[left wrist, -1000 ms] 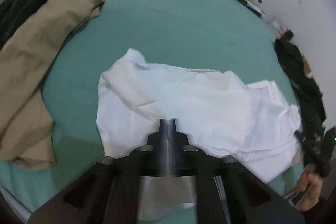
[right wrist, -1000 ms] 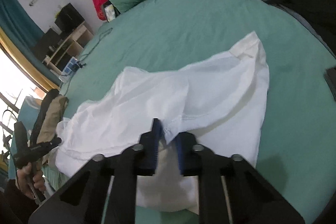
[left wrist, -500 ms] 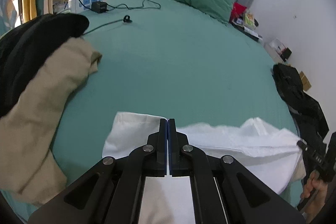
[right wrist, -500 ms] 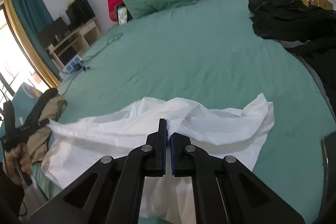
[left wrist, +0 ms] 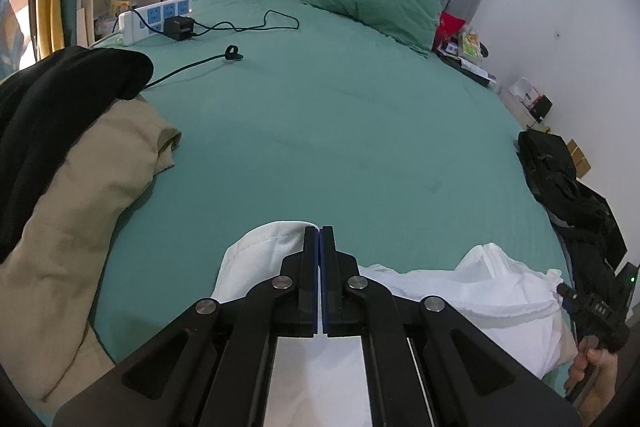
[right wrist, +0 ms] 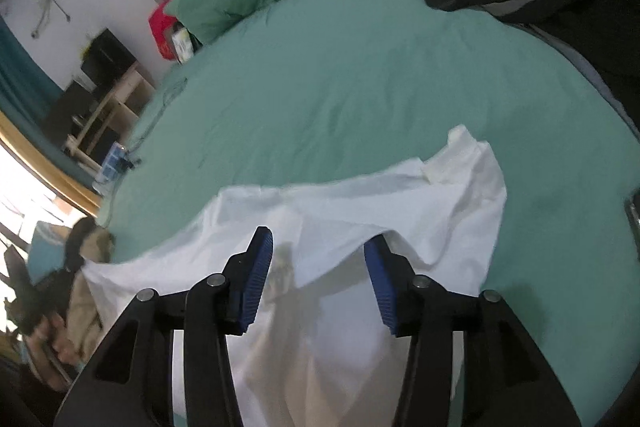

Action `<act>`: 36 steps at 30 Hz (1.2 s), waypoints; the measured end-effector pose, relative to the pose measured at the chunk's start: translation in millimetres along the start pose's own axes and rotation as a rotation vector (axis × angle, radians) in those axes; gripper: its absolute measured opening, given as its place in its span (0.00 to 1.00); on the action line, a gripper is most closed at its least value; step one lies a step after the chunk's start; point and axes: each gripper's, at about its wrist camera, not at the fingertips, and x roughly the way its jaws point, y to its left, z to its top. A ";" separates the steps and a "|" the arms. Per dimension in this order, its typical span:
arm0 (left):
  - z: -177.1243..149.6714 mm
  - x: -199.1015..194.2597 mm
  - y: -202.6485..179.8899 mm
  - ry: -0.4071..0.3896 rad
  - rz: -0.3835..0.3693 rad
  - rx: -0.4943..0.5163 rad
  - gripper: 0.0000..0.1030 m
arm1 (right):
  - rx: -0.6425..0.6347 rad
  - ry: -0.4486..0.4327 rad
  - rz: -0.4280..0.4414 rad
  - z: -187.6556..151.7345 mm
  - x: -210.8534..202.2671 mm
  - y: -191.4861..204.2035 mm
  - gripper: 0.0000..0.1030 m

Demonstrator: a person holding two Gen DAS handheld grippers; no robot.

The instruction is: Fold large clothes

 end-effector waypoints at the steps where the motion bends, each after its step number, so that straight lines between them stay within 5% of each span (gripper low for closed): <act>1: 1.3 0.4 1.4 -0.001 0.002 -0.002 0.01 | -0.008 -0.003 0.005 2.6 0.8 1.5 0.11; 2: 2.8 0.7 3.3 -0.003 0.003 -0.003 0.01 | -0.030 0.012 -0.001 5.1 4.0 5.4 0.02; 13: 31.4 19.1 14.3 -0.006 0.028 -0.009 0.01 | -0.151 -0.036 -0.007 52.6 10.2 26.0 0.02; 17: 39.0 48.6 19.6 0.086 0.049 -0.019 0.01 | -0.214 0.046 -0.006 75.9 45.7 27.5 0.02; 19: 39.4 68.1 25.0 0.164 0.054 -0.021 0.15 | -0.247 0.058 -0.044 78.3 63.2 26.8 0.03; 20: 39.4 70.4 27.9 0.168 0.065 -0.027 0.25 | -0.268 0.060 -0.068 78.9 68.2 27.7 0.06; 21: 39.4 69.9 32.5 0.159 0.088 -0.035 0.49 | -0.300 0.059 -0.093 78.2 73.7 29.0 0.24; 22: 39.8 66.2 37.4 0.144 0.102 -0.042 0.58 | -0.323 0.050 -0.099 77.9 75.7 29.8 0.36; 23: 40.1 62.2 41.5 0.130 0.109 -0.048 0.58 | -0.338 0.038 -0.103 78.1 75.5 30.1 0.71; 24: 40.1 55.8 46.2 0.117 0.119 -0.055 0.58 | -0.336 0.015 -0.124 78.5 70.7 28.9 0.81; 30: 9.0 11.0 57.0 0.102 0.149 -0.067 0.59 | -0.230 -0.088 -0.200 73.7 12.0 13.9 0.81; 36: -61.4 -11.3 53.5 0.193 0.110 -0.075 0.59 | -0.047 -0.045 -0.171 6.1 -39.8 -26.0 0.81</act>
